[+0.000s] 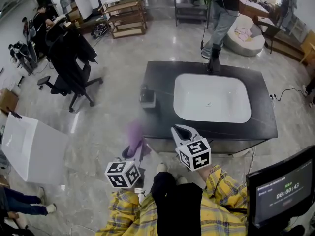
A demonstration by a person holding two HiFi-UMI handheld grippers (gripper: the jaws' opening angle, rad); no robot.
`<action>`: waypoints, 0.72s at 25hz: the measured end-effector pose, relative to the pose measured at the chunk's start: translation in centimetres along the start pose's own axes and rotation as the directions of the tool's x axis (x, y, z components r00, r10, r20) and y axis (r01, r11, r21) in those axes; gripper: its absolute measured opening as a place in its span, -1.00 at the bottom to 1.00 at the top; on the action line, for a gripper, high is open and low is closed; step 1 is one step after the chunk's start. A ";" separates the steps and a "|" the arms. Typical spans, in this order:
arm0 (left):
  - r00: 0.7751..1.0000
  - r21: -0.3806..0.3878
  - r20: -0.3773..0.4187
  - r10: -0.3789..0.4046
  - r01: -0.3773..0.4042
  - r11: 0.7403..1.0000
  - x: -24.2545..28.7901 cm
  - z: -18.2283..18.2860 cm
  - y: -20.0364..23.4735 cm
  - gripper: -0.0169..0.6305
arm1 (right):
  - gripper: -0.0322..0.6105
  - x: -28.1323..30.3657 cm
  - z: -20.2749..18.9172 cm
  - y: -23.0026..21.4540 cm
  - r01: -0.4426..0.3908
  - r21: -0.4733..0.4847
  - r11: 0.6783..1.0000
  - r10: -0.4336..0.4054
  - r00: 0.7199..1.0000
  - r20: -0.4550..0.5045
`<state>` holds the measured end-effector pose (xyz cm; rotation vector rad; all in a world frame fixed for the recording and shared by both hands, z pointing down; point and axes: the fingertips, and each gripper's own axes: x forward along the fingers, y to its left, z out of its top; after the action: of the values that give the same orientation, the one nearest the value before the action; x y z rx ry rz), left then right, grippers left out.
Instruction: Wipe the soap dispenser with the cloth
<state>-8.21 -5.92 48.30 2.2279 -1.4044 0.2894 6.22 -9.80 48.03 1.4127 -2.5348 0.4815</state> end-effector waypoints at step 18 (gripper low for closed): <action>1.000 -0.010 0.024 0.015 -0.015 1.000 -1.4 0.0 0.1 -0.68 | -0.88 -1.1 -0.1 0.9 -0.007 0.014 1.000 0.007 1.000 0.010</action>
<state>-8.88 -4.90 47.71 2.2205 -1.4331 0.2610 6.01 -8.50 47.57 1.4149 -2.5502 0.4961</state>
